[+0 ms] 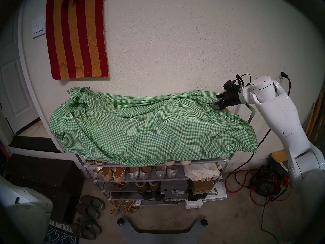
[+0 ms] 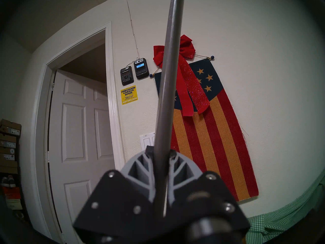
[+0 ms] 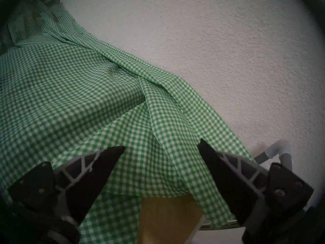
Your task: Lift the object off the cloth, cover the shoe rack with the cloth, put the object back
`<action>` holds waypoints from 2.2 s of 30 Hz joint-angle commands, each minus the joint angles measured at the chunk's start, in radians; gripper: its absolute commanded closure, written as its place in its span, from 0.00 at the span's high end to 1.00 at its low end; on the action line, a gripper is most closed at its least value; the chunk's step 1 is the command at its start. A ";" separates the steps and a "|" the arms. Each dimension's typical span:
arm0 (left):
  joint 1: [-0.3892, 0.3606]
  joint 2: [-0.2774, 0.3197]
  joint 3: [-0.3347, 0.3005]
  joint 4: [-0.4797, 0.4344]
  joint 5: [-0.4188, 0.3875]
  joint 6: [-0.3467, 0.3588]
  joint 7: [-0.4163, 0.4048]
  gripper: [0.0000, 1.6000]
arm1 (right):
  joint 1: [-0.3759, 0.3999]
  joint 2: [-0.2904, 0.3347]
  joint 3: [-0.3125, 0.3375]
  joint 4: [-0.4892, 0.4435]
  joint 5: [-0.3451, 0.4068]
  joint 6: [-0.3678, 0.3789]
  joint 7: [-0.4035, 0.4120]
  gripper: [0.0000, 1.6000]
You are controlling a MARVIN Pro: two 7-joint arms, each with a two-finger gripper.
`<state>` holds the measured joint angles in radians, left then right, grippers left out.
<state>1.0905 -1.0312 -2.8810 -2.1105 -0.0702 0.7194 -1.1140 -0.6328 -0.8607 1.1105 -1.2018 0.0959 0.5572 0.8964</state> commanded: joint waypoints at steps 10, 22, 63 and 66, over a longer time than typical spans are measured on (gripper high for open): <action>0.005 -0.002 0.001 -0.003 -0.004 0.002 -0.040 0.00 | 0.048 -0.065 -0.021 0.160 -0.006 -0.087 0.000 1.00; 0.006 -0.002 0.001 -0.003 -0.006 0.001 -0.039 0.00 | 0.073 -0.105 -0.044 0.236 -0.016 -0.141 -0.003 0.23; 0.027 0.001 0.001 -0.004 -0.034 0.000 0.000 0.00 | -0.383 0.139 0.125 -0.296 0.419 -0.439 0.330 0.00; 0.028 0.001 0.001 -0.004 -0.035 0.000 -0.001 0.00 | -0.423 0.156 0.141 -0.309 0.453 -0.456 0.355 0.00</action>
<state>1.1185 -1.0307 -2.8810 -2.1130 -0.1026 0.7198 -1.1073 -0.9327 -0.7786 1.2409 -1.4605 0.4608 0.1484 1.1767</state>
